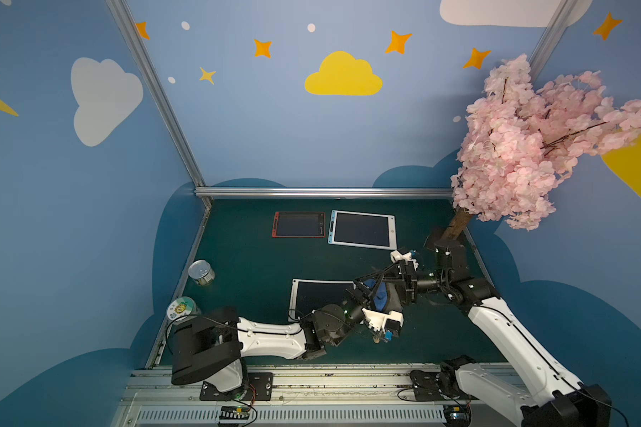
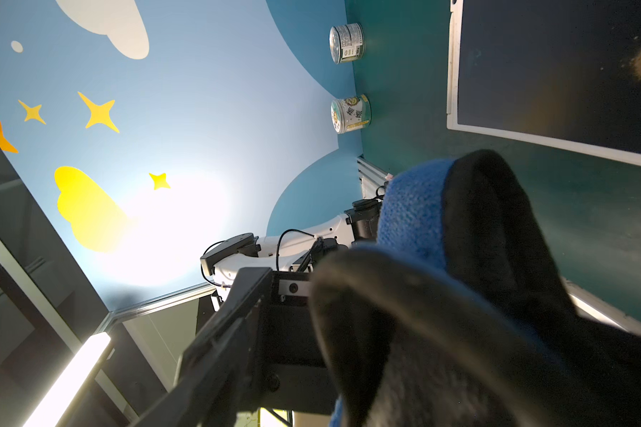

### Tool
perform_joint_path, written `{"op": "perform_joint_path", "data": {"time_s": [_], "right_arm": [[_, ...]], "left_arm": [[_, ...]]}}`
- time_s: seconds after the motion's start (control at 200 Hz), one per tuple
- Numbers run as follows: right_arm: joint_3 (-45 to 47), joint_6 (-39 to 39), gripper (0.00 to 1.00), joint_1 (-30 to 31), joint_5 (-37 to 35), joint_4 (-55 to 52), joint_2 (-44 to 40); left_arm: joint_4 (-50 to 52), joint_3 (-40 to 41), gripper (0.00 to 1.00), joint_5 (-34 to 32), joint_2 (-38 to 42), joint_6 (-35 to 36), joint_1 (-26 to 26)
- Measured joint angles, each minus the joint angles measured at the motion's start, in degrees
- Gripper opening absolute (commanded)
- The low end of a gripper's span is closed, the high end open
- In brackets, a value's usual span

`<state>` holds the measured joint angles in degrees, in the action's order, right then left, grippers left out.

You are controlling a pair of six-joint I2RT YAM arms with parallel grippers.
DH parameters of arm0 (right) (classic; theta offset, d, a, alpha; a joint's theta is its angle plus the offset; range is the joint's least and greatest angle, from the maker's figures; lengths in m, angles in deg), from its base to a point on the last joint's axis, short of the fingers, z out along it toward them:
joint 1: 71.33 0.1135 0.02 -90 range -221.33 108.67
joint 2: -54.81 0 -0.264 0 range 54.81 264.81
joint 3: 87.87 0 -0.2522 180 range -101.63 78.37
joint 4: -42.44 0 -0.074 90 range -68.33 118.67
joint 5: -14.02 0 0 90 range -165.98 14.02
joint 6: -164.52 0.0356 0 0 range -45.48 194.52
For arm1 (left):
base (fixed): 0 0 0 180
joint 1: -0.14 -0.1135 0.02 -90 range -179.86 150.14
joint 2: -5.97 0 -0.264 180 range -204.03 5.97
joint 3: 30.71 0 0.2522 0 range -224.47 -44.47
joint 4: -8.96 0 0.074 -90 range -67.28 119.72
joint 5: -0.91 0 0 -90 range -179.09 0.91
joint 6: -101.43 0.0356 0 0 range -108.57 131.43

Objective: Wipe the drawing tablet
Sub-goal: Place the cleaning item at the center of the board.

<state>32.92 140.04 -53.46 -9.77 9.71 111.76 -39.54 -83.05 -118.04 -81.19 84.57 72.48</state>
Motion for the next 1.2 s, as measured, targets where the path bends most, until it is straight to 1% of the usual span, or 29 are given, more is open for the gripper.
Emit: {"op": "perform_joint_path", "data": {"time_s": [0.06,0.095,0.1,0.115,0.16,0.265,0.36,0.405,0.536,0.576,0.626,0.661,0.681,0.701,0.726,0.766,0.791,0.981,1.011,1.056,1.081,1.106,1.121,1.126,1.146,1.156,1.171,1.181,1.201], "right_arm": [[1.4,1.4,0.36,-0.2,0.5,1.9,-0.5],[1.9,1.8,0.3,-0.3,0.7,2.7,-0.5],[2.0,1.8,0.26,-0.4,0.7,2.7,-0.5],[2.1,2.0,0.23,-0.4,0.8,3.1,-0.5],[2.6,2.5,0.0,-0.4,0.9,4.0,-0.5],[3.2,3.3,0.0,-0.5,0.9,5.7,-0.5],[3.6,3.5,0.0,-0.6,0.9,6.5,-0.5],[3.7,3.5,0.0,-0.6,0.9,6.7,-0.5],[3.7,3.5,0.0,-0.7,0.9,6.7,-0.5],[3.7,3.7,0.16,-0.8,0.9,6.7,-0.5],[3.7,4.0,0.46,-0.9,1.0,6.7,-0.5],[3.7,4.2,0.65,-1.0,1.0,6.7,-0.5],[3.7,4.3,0.73,-1.0,1.0,6.7,-0.5],[3.7,4.4,0.79,-1.0,1.1,6.6,-0.5],[3.7,4.3,0.84,-1.0,1.1,6.3,-0.5],[3.5,4.4,0.87,-1.0,1.2,5.7,-0.5],[3.3,4.3,0.87,-1.0,1.2,5.2,-0.5],[2.2,4.4,0.86,-1.0,1.3,2.4,-0.7],[2.2,4.7,0.86,-1.0,1.4,2.2,-0.7],[2.3,5.3,0.86,-1.0,1.6,2.3,-0.7],[2.3,5.7,0.83,-1.0,1.7,2.4,-0.7],[2.6,6.3,0.78,-1.0,1.8,3.0,-0.7],[2.8,6.8,0.73,-1.0,1.9,3.4,-0.8],[2.8,6.8,0.72,-1.0,2.0,3.5,-0.8],[3.2,7.3,0.68,-1.0,2.1,4.0,-0.8],[3.3,7.4,0.66,-1.0,2.1,4.2,-0.8],[3.5,7.7,0.65,-1.0,2.2,4.4,-0.8],[3.6,8.0,0.64,-1.0,2.3,4.6,-0.8],[3.8,8.4,0.62,-1.0,2.5,4.8,-0.8]], "left_arm": [[0.6,0.0,0.03,0.3,0.1,-0.1,0.0],[0.9,0.0,0.05,0.4,0.1,-0.2,-0.1],[1.0,0.0,0.05,0.5,0.1,-0.2,-0.1],[1.0,0.0,0.06,0.5,0.1,-0.2,-0.1],[1.1,0.0,0.09,0.5,0.1,-0.1,-0.2],[1.3,0.0,0.11,0.7,0.0,0.4,-0.3],[1.4,0.0,0.09,0.7,0.0,0.9,-0.4],[1.4,0.0,0.03,0.7,0.0,0.9,-0.4],[1.6,0.0,0.03,0.8,0.0,0.8,-0.4],[2.1,-0.2,0.03,0.9,0.2,0.5,-0.4],[3.0,-0.4,0.03,1.1,0.4,0.1,-0.5],[3.6,-0.5,0.03,1.3,0.7,-0.2,-0.6],[3.8,-0.5,0.03,1.4,0.8,-0.3,-0.6],[4.1,-0.5,0.07,1.5,1.0,-0.4,-0.6],[4.5,-0.6,0.22,1.6,1.2,-0.7,-0.7],[5.5,-0.7,0.49,1.7,1.5,-1.2,-0.7],[6.0,-0.8,0.58,1.9,1.8,-1.6,-0.7],[8.9,-1.1,0.68,3.2,3.5,-3.8,-0.8],[9.4,-1.1,0.71,3.5,3.7,-4.2,-0.8],[10.0,-1.1,0.81,3.8,4.1,-4.9,-0.9],[10.3,-1.0,0.84,4.1,4.3,-5.1,-1.0],[10.7,-1.0,0.81,4.5,4.6,-5.3,-1.1],[11.0,-1.0,0.72,4.7,4.7,-5.4,-1.2],[11.0,-1.0,0.68,4.9,4.8,-5.5,-1.3],[11.3,-0.9,0.43,5.1,4.9,-5.6,-1.4],[11.6,-0.9,0.26,5.3,5.1,-5.8,-1.4],[11.9,-0.9,0.09,5.6,5.2,-6.1,-1.5],[12.2,-0.8,0.04,5.8,5.4,-6.2,-1.6],[12.8,-0.8,0.03,6.1,5.6,-6.6,-1.6]]}}
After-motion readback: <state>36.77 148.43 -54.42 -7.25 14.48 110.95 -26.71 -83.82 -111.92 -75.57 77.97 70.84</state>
